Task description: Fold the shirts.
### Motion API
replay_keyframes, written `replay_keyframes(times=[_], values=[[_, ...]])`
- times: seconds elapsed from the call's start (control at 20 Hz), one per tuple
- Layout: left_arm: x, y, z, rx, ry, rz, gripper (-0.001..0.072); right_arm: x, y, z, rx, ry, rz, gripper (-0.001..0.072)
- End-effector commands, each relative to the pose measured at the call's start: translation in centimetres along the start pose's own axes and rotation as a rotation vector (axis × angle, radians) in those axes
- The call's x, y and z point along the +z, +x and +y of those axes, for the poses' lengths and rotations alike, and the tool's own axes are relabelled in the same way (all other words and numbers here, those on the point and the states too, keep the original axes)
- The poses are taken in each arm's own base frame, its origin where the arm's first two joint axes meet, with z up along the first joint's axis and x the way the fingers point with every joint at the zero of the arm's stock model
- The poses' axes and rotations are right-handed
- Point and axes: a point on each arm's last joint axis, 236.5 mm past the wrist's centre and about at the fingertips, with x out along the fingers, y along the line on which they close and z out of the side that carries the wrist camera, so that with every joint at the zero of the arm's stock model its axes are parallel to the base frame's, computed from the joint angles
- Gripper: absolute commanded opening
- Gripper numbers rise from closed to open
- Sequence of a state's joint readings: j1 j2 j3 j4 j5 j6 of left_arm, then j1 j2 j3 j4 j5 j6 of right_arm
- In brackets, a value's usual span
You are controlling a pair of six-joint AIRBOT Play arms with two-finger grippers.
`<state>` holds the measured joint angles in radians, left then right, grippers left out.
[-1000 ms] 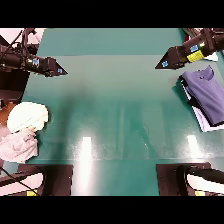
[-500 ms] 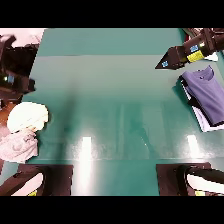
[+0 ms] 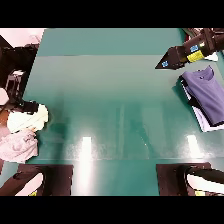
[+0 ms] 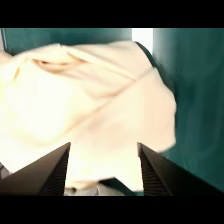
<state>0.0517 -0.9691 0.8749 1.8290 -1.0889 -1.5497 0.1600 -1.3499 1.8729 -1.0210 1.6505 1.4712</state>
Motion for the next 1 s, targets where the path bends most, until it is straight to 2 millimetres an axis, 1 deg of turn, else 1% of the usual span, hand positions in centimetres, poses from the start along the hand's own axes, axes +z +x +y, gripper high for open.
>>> replay_keyframes(times=[0.0, 0.1, 0.15, 0.2, 0.3, 0.35, 0.4, 0.45, 0.5, 0.55, 0.6, 0.65, 0.7, 0.75, 0.85, 0.95], values=[[0.2, 2.5, 0.7, 0.042, 0.012, -0.023, 0.0503, 0.0, 0.0, 0.1, 0.001, 0.000, 0.001, 0.0014], [-1.4, 4.4, 0.8, 0.033, -0.003, 0.070, 0.0504, -0.1, 0.0, 0.1, 0.001, 0.000, 0.002, 0.0014], [-2.2, 5.0, 0.7, 0.032, -0.001, 0.112, 0.0504, -0.1, 0.0, 0.1, 0.001, 0.000, 0.002, 0.0014], [-2.7, 5.4, 0.6, 0.029, 0.001, 0.137, 0.0503, -0.1, 0.0, 0.1, 0.001, 0.000, 0.002, 0.0014], [-2.6, 5.5, 0.6, 0.029, 0.002, 0.133, 0.0494, 0.0, 0.0, 0.1, 0.001, 0.000, 0.001, 0.0014], [-2.3, 5.3, 0.7, 0.030, -0.006, 0.126, 0.0408, 0.0, 0.0, 0.1, 0.001, 0.000, 0.001, 0.0014], [-1.8, 4.9, 0.9, 0.033, -0.013, 0.119, 0.0057, 0.0, 0.0, 0.1, 0.001, 0.000, 0.001, 0.0014], [-1.0, 4.3, 1.2, 0.038, -0.024, 0.105, 0.0025, 0.0, 0.0, 0.1, 0.001, 0.000, 0.000, 0.0014], [0.0, 3.4, 1.6, 0.043, -0.033, 0.089, 0.0025, 0.0, 0.0, 0.1, 0.001, 0.000, -0.002, 0.0014], [1.5, 2.0, 2.2, 0.048, -0.050, 0.054, 0.0025, 0.1, -0.1, 0.1, 0.001, -0.001, -0.004, 0.0014], [3.3, 0.2, 2.5, 0.036, -0.076, 0.008, 0.0025, 0.2, -0.1, 0.0, -0.001, -0.001, -0.011, 0.0014], [5.8, -2.5, 2.4, -0.003, -0.088, -0.066, 0.0025, 0.6, -0.2, -0.1, -0.004, 0.001, -0.028, 0.0014], [8.4, -5.8, 1.5, -0.063, -0.079, -0.155, 0.0025, 1.0, -0.5, -0.3, -0.009, 0.004, -0.051, 0.0014], [10.9, -10.0, 0.1, -0.142, -0.044, -0.259, 0.0024, 1.6, -1.0, -0.3, -0.016, 0.003, -0.087, 0.0014], [14.3, -18.7, -3.1, -0.284, 0.031, -0.439, 0.0025, 3.1, -2.6, -0.6, -0.037, 0.006, -0.179, 0.0014], [16.0, -26.8, -6.2, -0.406, 0.110, -0.600, 0.0025, 4.4, -4.9, -1.1, -0.066, 0.011, -0.281, 0.0013]])
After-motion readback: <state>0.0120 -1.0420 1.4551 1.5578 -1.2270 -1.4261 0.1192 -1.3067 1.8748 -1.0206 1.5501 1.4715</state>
